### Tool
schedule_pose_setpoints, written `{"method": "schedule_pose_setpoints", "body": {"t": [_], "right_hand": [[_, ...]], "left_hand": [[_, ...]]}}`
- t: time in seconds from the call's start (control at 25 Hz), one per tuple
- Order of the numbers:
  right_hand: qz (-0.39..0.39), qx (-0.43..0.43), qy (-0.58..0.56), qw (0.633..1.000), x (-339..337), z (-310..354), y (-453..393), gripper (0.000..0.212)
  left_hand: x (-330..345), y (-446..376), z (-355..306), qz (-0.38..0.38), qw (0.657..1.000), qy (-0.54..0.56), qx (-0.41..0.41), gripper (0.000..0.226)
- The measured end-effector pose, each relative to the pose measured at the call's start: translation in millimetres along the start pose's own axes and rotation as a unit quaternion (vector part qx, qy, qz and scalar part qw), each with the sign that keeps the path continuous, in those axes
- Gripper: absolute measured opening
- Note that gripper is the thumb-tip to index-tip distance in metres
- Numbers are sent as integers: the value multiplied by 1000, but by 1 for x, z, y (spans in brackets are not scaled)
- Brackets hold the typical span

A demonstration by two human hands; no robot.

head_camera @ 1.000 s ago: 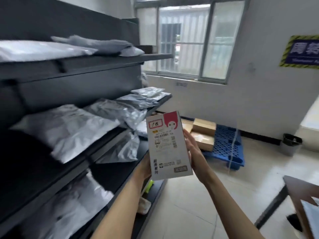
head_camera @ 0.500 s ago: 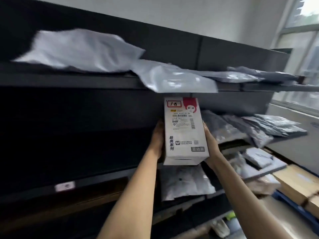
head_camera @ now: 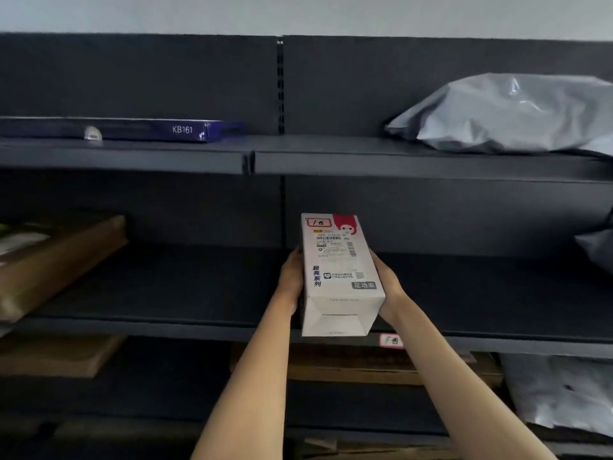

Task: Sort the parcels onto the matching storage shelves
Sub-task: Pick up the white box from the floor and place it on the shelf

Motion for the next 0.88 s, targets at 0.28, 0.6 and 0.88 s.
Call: {"method": "schedule_pose_setpoints", "body": {"t": [0.28, 0.6, 0.88], "right_hand": [[-69, 16, 27, 997, -22, 23, -29, 32], [-130, 38, 9, 991, -111, 54, -63, 39], [-81, 15, 73, 994, -133, 70, -101, 36]], "left_hand": [[43, -26, 23, 41, 994, 67, -77, 72], [133, -76, 51, 51, 990, 52, -124, 60], [136, -111, 60, 8, 993, -23, -119, 51]]}}
Point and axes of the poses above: each hand's wrist, its own y-axis away from the middle knuckle, its own x-axis out of the palm, z = x × y, the point moved 8 cm from there along -y, towards the middle knuckle, and after that the axes turned 2 degrees about y, right-handed, at the moved point
